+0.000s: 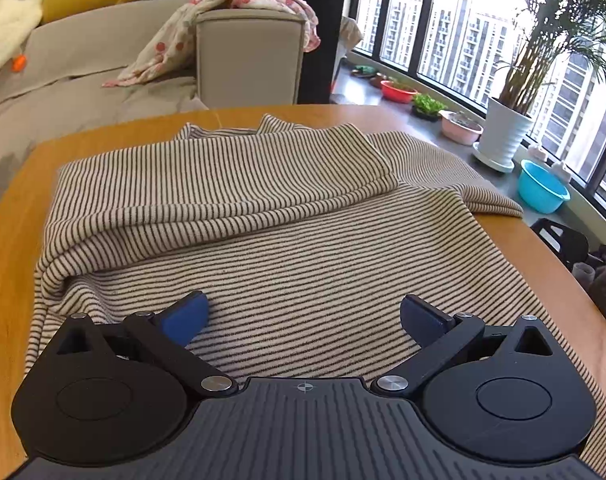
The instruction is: Fold clothes
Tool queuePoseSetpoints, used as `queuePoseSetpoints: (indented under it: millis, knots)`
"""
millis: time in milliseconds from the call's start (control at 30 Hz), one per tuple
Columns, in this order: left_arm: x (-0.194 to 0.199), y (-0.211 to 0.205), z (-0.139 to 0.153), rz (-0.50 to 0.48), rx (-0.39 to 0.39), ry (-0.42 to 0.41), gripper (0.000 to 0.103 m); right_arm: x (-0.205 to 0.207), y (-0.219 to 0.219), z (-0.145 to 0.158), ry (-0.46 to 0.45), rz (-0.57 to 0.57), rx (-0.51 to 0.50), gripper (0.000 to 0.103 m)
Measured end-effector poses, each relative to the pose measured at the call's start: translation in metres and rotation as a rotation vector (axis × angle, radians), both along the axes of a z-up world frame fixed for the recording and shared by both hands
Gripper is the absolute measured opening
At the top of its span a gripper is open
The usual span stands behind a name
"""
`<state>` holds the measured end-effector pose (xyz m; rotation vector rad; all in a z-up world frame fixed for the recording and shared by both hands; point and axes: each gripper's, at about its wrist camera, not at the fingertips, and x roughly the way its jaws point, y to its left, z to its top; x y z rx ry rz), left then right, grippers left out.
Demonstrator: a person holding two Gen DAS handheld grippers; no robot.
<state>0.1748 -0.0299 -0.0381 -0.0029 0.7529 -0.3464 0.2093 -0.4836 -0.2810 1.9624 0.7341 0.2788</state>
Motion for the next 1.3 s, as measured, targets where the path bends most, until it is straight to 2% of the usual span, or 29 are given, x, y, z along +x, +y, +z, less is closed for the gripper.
queuePoseSetpoints:
  millis: [33, 167, 233, 367, 467, 633, 733, 867, 967, 1000, 1033, 1067, 1100, 1133, 1167, 1200, 1300]
  knots:
    - [0.0, -0.001, 0.0, 0.003, 0.006, -0.001, 0.103, 0.007, -0.002, 0.006, -0.024, 0.0, -0.027, 0.028]
    - [0.003, 0.006, 0.002, 0.009, -0.045, 0.012, 0.103, 0.03, -0.011, 0.05, -0.149, -0.006, -0.158, 0.019]
    - [0.004, 0.011, 0.004, 0.012, -0.078, 0.019, 0.103, 0.037, -0.016, 0.089, -0.239, -0.024, -0.227, 0.017]
    - [0.004, 0.031, 0.013, 0.015, -0.163, 0.011, 0.103, 0.046, -0.013, 0.187, -0.405, -0.024, -0.416, 0.016]
    - [-0.001, 0.05, 0.024, 0.014, -0.185, -0.028, 0.103, 0.057, 0.029, 0.246, -0.499, 0.052, -0.535, 0.012]
    - [-0.008, 0.092, 0.034, 0.037, -0.25, -0.036, 0.103, 0.076, 0.107, 0.341, -0.649, 0.191, -0.725, 0.012]
    - [-0.012, 0.117, 0.039, 0.051, -0.29, -0.037, 0.103, 0.091, 0.17, 0.359, -0.681, 0.301, -0.771, 0.012]
    - [-0.022, 0.137, 0.041, 0.062, -0.318, -0.048, 0.103, 0.098, 0.253, 0.348, -0.677, 0.467, -0.815, 0.012]
    - [-0.028, 0.146, 0.04, 0.07, -0.334, -0.047, 0.103, 0.096, 0.296, 0.333, -0.656, 0.567, -0.842, 0.021]
    - [-0.029, 0.147, 0.039, 0.073, -0.336, -0.046, 0.103, 0.094, 0.308, 0.327, -0.649, 0.595, -0.845, 0.021]
    - [-0.03, 0.149, 0.038, 0.075, -0.334, -0.044, 0.103, 0.091, 0.314, 0.326, -0.658, 0.606, -0.856, 0.026]
    - [-0.029, 0.15, 0.037, 0.078, -0.333, -0.042, 0.103, 0.087, 0.317, 0.327, -0.673, 0.609, -0.869, 0.038]
    - [-0.029, 0.15, 0.036, 0.081, -0.332, -0.039, 0.103, 0.083, 0.321, 0.327, -0.687, 0.611, -0.882, 0.045]
    - [-0.028, 0.151, 0.036, 0.084, -0.335, -0.036, 0.103, 0.078, 0.321, 0.33, -0.707, 0.602, -0.909, 0.059]
    - [-0.025, 0.153, 0.036, 0.09, -0.344, -0.037, 0.103, 0.071, 0.321, 0.333, -0.73, 0.587, -0.942, 0.066]
    - [-0.021, 0.154, 0.037, 0.101, -0.357, -0.039, 0.103, 0.064, 0.317, 0.335, -0.75, 0.571, -0.982, 0.069]
    - [-0.008, 0.159, 0.042, 0.139, -0.402, -0.04, 0.103, 0.039, 0.302, 0.335, -0.806, 0.514, -1.164, 0.091]
